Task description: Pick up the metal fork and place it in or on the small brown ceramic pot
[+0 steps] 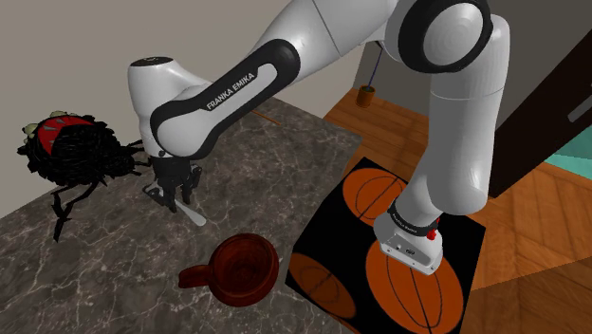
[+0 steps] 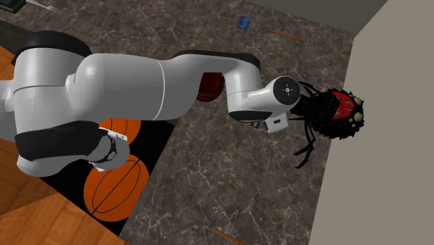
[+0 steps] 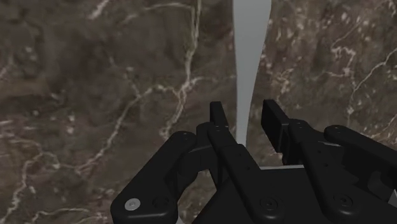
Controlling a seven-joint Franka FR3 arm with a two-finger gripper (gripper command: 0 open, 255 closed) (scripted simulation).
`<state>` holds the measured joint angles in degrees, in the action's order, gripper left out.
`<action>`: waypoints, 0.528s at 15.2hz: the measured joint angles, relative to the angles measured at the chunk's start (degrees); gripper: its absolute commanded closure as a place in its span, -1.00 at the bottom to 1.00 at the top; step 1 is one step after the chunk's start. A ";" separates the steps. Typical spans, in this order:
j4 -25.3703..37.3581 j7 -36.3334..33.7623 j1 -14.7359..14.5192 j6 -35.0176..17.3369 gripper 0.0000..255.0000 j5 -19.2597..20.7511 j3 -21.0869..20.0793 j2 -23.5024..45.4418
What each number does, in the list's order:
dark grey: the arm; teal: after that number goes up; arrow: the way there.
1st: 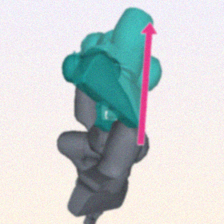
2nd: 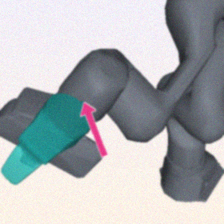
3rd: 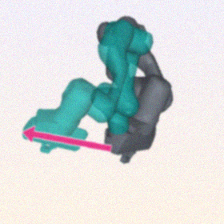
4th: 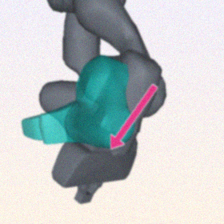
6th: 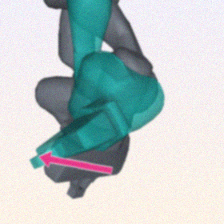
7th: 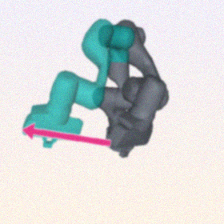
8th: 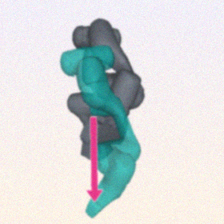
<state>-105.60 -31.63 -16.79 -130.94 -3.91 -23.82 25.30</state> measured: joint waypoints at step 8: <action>0.61 -0.07 0.34 2.31 1.00 -0.53 -0.32 -1.68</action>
<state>-104.99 -31.70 -16.45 -128.63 -4.44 -24.14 23.62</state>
